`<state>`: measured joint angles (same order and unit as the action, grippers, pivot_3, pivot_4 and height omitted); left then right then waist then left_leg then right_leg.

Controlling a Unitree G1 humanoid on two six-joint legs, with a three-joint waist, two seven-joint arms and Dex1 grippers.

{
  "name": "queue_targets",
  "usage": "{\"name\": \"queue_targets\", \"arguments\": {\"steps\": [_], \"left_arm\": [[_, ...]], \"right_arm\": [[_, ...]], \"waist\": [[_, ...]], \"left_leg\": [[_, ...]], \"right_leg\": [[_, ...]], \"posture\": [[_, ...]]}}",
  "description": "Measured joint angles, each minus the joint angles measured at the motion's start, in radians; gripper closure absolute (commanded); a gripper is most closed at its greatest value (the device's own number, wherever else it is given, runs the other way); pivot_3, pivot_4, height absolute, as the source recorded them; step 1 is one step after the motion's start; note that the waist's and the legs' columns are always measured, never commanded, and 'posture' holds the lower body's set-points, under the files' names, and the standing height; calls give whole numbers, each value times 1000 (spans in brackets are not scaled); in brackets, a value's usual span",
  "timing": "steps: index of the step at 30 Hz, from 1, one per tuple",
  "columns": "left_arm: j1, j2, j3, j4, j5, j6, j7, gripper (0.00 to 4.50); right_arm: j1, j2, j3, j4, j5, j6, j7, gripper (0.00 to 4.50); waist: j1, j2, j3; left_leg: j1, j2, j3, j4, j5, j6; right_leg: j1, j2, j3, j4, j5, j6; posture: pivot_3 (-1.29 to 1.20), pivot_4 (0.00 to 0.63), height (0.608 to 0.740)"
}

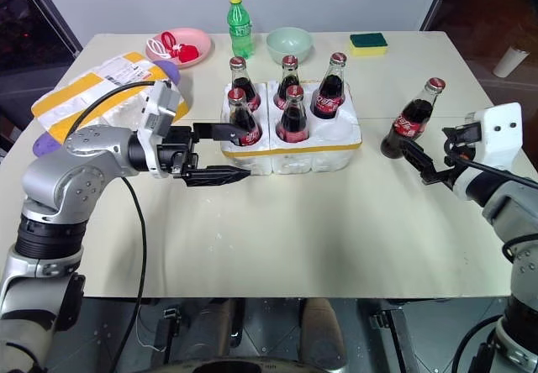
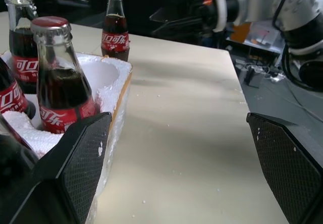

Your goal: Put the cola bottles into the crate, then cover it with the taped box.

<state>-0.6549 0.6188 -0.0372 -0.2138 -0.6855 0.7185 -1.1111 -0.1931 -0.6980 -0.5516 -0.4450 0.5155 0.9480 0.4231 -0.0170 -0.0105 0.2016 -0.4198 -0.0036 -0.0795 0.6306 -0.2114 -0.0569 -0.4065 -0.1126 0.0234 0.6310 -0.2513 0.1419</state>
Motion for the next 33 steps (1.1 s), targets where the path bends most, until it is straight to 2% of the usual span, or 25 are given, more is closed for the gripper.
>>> {"name": "queue_targets", "arguments": {"steps": [6, 17, 23, 27, 30, 31, 32, 33], "left_arm": [[-2, 0, -1, 0, 0, 0, 3, 0], [24, 13, 15, -30, -2, 1, 42, 0], [25, 15, 18, -34, -2, 1, 51, 0], [25, 17, 18, -33, -2, 0, 52, 0], [25, 17, 19, -33, -2, 0, 52, 0], [25, 17, 19, -33, -2, 0, 52, 0], [25, 17, 19, -33, -2, 0, 53, 0], [25, 17, 19, -33, -2, 0, 53, 0]], "right_arm": [[-66, 45, 104, 219, -83, -163, -26, 58], [-235, 70, 115, 525, -109, -315, -18, 58], [-374, 90, 174, 742, -135, -411, 0, 58], [-417, 92, 199, 848, -152, -444, 10, 58], [-420, 95, 216, 884, -162, -475, 17, 900], [-420, 96, 221, 886, -164, -486, 19, 1417], [-419, 96, 228, 886, -169, -496, 22, 1720], [-417, 96, 228, 884, -169, -500, 25, 1720]], "waist": [[1, 0, 0], [-4, 0, 0], [-3, 0, 0], [0, 0, 0], [-2, 0, 0], [-2, 0, 0], [-3, 0, 0], [-3, 0, 0]], "left_leg": [[0, 0, 0, 0, 0, 0], [0, 0, 0, -1, 0, 0], [0, 0, 0, -1, 0, 0], [0, 0, 0, -2, 0, 0], [0, 0, 0, -2, 0, 0], [0, 0, 0, -2, 0, 0], [0, 0, 0, -2, 0, 0], [0, 0, 0, -2, 0, 0]], "right_leg": [[0, 0, 0, 0, 0, 1], [0, 0, 0, 0, 0, 1], [0, 0, 0, 0, 0, 1], [0, 0, 0, 0, 1, 1], [0, 0, 0, 0, 1, 1], [0, 0, 0, 0, 1, 1], [0, 0, 0, 0, 1, 1], [0, 0, 0, 0, 1, 1]], "posture": [[0, 150, 739], [0, 150, 739], [0, 150, 739], [0, 150, 739], [0, 150, 739], [0, 150, 739], [0, 150, 739], [0, 150, 739]]}}
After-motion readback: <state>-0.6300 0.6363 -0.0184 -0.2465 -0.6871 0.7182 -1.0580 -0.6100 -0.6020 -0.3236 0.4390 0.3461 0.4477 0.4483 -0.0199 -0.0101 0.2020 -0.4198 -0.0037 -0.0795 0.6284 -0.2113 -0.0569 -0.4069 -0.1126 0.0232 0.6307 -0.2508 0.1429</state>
